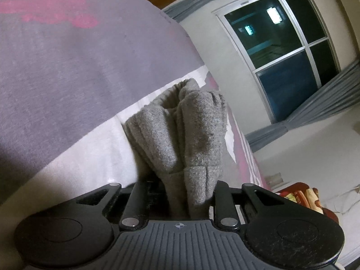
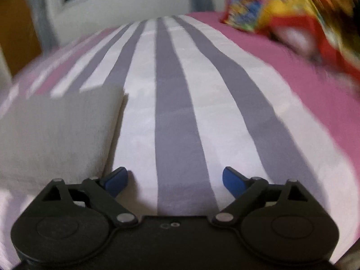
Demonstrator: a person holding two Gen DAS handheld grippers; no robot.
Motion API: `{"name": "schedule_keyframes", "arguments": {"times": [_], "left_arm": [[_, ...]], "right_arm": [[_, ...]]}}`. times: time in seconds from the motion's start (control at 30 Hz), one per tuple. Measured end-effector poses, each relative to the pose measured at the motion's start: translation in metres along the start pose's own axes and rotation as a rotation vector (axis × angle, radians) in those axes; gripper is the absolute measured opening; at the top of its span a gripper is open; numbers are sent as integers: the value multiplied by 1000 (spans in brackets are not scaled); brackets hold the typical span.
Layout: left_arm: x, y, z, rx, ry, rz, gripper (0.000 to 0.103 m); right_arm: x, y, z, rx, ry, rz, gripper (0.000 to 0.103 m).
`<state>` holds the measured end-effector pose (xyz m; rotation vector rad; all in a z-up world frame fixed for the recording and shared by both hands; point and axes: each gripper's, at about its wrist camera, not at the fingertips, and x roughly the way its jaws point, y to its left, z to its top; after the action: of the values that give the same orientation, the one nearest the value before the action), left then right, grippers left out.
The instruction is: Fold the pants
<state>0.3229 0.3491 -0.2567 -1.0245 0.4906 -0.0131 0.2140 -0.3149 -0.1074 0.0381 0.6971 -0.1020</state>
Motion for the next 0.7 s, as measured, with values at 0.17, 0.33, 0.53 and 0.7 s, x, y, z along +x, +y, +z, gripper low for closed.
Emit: {"name": "schedule_keyframes", "arguments": {"times": [0.17,0.33,0.53,0.7], "left_arm": [[-7,-2,5,20,2,10,22],[-7,-21,4,82,16,71,22],[-8,-35,9,122,28,108,22],[-15,-54,4,156,-23,122,19]], "right_arm": [[12,-38,-2,141,44,-128,103],[6,-41,3,56,-53,-245,103],[23,-60,-4,132,32,-218,103],[23,-56,-8,137,27,-221,103]]}}
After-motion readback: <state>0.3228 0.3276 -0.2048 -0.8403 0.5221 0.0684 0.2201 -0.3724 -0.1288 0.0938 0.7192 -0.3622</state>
